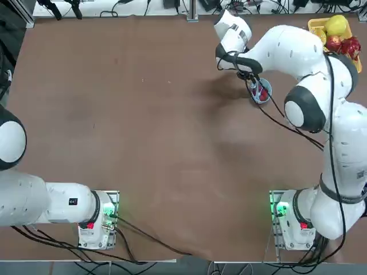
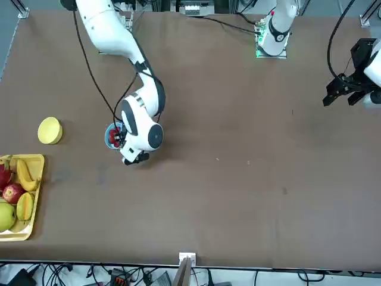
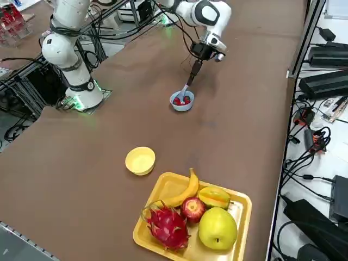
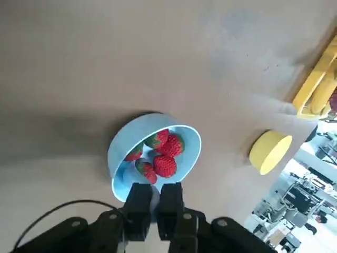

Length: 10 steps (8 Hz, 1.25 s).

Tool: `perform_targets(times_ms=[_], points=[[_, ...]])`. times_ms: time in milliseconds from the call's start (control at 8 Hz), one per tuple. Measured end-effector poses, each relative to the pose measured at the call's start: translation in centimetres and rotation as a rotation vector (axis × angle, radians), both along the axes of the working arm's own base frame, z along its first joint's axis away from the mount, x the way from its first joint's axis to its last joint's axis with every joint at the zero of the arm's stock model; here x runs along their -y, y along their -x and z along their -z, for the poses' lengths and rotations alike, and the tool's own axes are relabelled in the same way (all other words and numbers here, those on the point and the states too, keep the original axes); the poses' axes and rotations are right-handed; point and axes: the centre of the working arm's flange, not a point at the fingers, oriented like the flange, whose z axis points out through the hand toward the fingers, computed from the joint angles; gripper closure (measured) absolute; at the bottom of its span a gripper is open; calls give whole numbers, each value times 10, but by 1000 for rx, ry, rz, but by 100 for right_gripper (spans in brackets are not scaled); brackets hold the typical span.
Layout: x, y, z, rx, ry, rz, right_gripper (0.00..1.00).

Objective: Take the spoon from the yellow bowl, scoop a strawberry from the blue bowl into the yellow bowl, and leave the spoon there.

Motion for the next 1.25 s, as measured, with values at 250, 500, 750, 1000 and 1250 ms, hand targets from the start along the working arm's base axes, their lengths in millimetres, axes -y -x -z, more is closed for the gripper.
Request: perform_targets(times_ms=[250,500,750,1000,1250], points=[[-11,4,4,28,42,-28,89],[-20,8,3,54,76,-60,89],[-27,12,5,83,104,-61,89],[-37,21,15,99,131,-55,89],[-47,30,23,110,164,-64,89]])
